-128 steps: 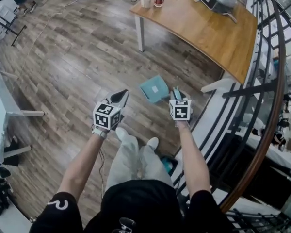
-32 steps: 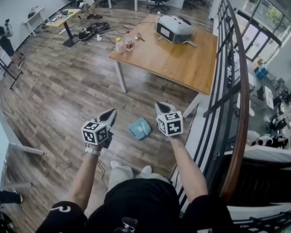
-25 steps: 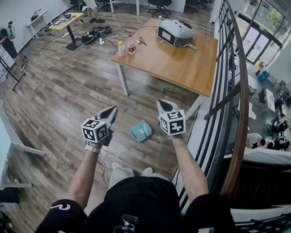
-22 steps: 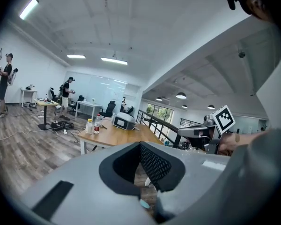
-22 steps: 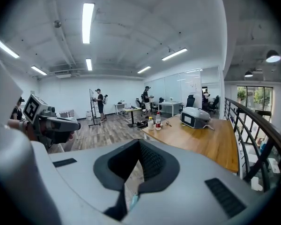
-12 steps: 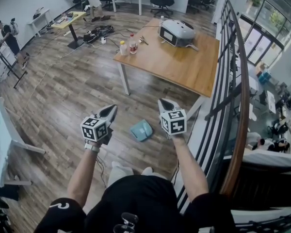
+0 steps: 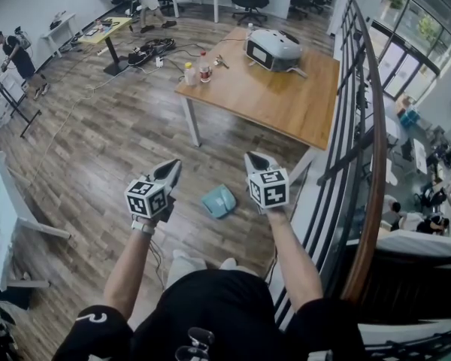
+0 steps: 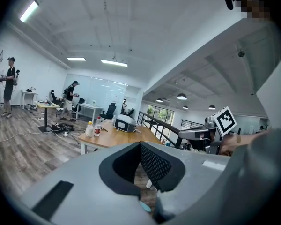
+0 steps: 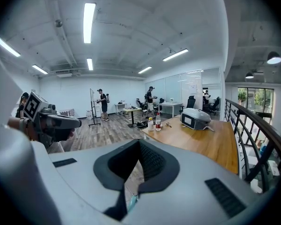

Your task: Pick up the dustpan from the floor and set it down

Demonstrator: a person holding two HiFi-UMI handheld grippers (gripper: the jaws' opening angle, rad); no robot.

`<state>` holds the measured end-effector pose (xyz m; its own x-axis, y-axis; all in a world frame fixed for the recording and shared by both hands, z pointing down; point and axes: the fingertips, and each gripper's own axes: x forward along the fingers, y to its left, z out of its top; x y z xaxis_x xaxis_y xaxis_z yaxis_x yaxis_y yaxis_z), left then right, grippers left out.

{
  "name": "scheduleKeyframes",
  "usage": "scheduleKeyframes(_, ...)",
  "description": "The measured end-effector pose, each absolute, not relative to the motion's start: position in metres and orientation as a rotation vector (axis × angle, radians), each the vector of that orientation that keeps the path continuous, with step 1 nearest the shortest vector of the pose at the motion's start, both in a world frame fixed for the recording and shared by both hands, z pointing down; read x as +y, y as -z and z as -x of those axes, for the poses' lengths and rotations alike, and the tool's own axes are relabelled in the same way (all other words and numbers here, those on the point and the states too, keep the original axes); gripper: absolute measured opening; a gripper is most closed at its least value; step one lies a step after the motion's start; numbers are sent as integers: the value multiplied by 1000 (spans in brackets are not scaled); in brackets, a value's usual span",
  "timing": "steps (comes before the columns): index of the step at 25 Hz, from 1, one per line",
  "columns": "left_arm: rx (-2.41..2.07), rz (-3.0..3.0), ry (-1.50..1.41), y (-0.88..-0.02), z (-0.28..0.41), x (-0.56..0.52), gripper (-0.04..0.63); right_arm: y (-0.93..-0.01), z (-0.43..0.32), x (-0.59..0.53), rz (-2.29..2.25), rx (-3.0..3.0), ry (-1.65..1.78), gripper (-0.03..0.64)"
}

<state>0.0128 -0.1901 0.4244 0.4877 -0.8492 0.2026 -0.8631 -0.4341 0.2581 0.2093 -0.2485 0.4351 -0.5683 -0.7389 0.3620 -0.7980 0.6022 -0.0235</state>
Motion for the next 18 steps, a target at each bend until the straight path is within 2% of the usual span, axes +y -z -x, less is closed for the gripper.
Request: scheduleKeyframes(18,-1509,-2393,-93,-424,-1,-204,-2,-435,-206,-258,-1234,-2510,-248,-5)
